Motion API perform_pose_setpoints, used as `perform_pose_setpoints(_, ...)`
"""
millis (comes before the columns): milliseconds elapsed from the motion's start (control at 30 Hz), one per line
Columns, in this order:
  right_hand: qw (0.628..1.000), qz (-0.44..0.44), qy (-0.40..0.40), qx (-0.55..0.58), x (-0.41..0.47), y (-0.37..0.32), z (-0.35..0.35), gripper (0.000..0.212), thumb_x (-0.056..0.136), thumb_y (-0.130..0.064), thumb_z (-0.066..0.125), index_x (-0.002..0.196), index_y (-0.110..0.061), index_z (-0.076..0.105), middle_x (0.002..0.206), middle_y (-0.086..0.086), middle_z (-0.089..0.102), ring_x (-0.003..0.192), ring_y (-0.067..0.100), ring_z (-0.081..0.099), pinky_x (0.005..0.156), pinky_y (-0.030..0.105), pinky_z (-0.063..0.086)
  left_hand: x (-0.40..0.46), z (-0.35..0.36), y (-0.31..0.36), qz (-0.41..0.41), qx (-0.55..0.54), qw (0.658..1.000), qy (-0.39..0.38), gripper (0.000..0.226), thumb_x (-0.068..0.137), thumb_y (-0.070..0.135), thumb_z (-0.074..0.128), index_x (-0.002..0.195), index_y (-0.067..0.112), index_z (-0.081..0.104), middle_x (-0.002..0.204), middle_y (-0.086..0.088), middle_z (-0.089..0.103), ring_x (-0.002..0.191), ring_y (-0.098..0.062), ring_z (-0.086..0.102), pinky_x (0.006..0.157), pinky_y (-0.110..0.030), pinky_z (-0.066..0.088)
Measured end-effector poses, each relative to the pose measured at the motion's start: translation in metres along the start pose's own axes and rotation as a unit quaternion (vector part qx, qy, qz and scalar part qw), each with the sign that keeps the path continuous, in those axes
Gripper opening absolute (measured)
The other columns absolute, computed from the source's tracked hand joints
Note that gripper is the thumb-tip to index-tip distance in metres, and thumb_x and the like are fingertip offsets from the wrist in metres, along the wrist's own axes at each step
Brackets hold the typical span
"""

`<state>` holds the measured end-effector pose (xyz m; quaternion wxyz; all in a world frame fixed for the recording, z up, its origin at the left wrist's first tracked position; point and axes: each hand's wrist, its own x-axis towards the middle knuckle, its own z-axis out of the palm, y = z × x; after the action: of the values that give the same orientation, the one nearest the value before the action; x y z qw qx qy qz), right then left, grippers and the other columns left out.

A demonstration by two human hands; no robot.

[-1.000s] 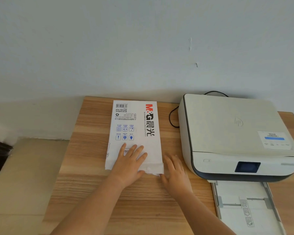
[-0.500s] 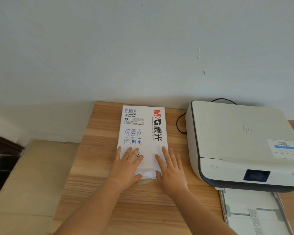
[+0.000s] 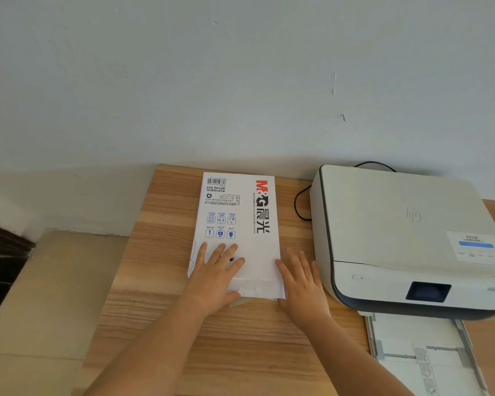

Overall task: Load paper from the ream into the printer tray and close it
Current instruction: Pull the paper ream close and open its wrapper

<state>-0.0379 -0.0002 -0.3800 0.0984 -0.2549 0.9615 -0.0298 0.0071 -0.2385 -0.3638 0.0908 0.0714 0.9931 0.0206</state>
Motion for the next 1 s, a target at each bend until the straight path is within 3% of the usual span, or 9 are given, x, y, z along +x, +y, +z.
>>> perform_pose_setpoints(167, 1.000, 0.016, 0.008, 0.000, -0.007, 0.006, -0.001, 0.091, 0.068, -0.035, 0.080, 0.144, -0.025, 0.033, 0.156, 0.011, 0.026, 0.145, 0.035, 0.020, 0.114, 0.052, 0.016, 0.003, 0.006, 0.003, 0.022, 0.008, 0.999, -0.024, 0.078, 0.071, 0.061, 0.064, 0.139, 0.028, 0.042, 0.155, -0.006, 0.032, 0.141, -0.030, 0.030, 0.110, -0.058, -0.002)
perform_pose_setpoints(267, 1.000, 0.010, 0.018, 0.010, -0.007, 0.004, -0.002, 0.088, 0.071, -0.034, 0.077, 0.145, -0.023, 0.032, 0.157, 0.011, 0.024, 0.146, 0.034, 0.018, 0.115, 0.050, 0.016, 0.003, 0.007, 0.005, 0.026, 0.013, 0.999, -0.021, 0.080, 0.070, 0.070, 0.058, 0.137, 0.028, 0.045, 0.152, -0.007, 0.037, 0.139, -0.030, 0.035, 0.109, -0.059, 0.003)
perform_pose_setpoints(433, 0.999, 0.000, 0.030, 0.015, -0.008, 0.000, -0.004, 0.082, 0.076, -0.046, 0.073, 0.145, -0.023, 0.034, 0.157, 0.010, 0.027, 0.146, 0.033, 0.020, 0.116, 0.051, 0.018, 0.001, 0.004, 0.006, 0.032, 0.006, 0.999, -0.006, 0.077, 0.076, 0.063, 0.059, 0.142, 0.027, 0.039, 0.157, -0.006, 0.028, 0.144, -0.029, 0.025, 0.110, -0.058, -0.002)
perform_pose_setpoints(567, 0.999, -0.019, 0.036, 0.019, -0.003, -0.006, -0.010, 0.079, 0.081, -0.049, 0.066, 0.148, -0.025, 0.031, 0.159, 0.007, 0.022, 0.147, 0.030, 0.014, 0.118, 0.048, 0.009, -0.001, -0.004, 0.003, 0.041, -0.004, 0.999, -0.011, 0.072, 0.077, 0.069, 0.044, 0.136, 0.027, 0.047, 0.152, -0.004, 0.038, 0.139, -0.026, 0.034, 0.110, -0.057, 0.002)
perform_pose_setpoints(667, 0.999, -0.033, 0.032, 0.022, 0.004, -0.013, -0.017, 0.080, 0.081, -0.053, 0.062, 0.149, -0.025, 0.029, 0.160, 0.007, 0.021, 0.148, 0.030, 0.013, 0.118, 0.055, 0.016, -0.001, -0.013, 0.001, 0.051, -0.015, 0.999, 0.001, 0.068, 0.077, 0.070, 0.039, 0.128, 0.026, 0.056, 0.143, -0.004, 0.050, 0.132, -0.025, 0.045, 0.109, -0.057, 0.009)
perform_pose_setpoints(833, 0.998, -0.044, 0.041, 0.012, 0.012, -0.026, -0.027, 0.078, 0.083, -0.066, 0.045, 0.148, -0.027, 0.029, 0.160, 0.008, 0.022, 0.147, 0.030, 0.014, 0.117, 0.053, 0.011, 0.002, -0.028, 0.001, 0.049, -0.014, 0.998, 0.041, 0.075, 0.082, 0.073, 0.028, 0.136, 0.026, 0.048, 0.151, -0.004, 0.040, 0.141, -0.025, 0.031, 0.111, -0.057, 0.000)
perform_pose_setpoints(1000, 0.999, -0.025, 0.035, 0.020, 0.022, -0.036, -0.035, 0.079, 0.081, -0.070, 0.043, 0.147, -0.027, 0.033, 0.159, 0.009, 0.026, 0.146, 0.034, 0.018, 0.116, 0.057, 0.016, 0.005, -0.044, 0.003, 0.000, -0.002, 1.000, 0.016, 0.080, 0.080, 0.076, 0.021, 0.146, 0.031, 0.029, 0.159, 0.000, 0.019, 0.147, -0.022, 0.009, 0.114, -0.057, -0.010)
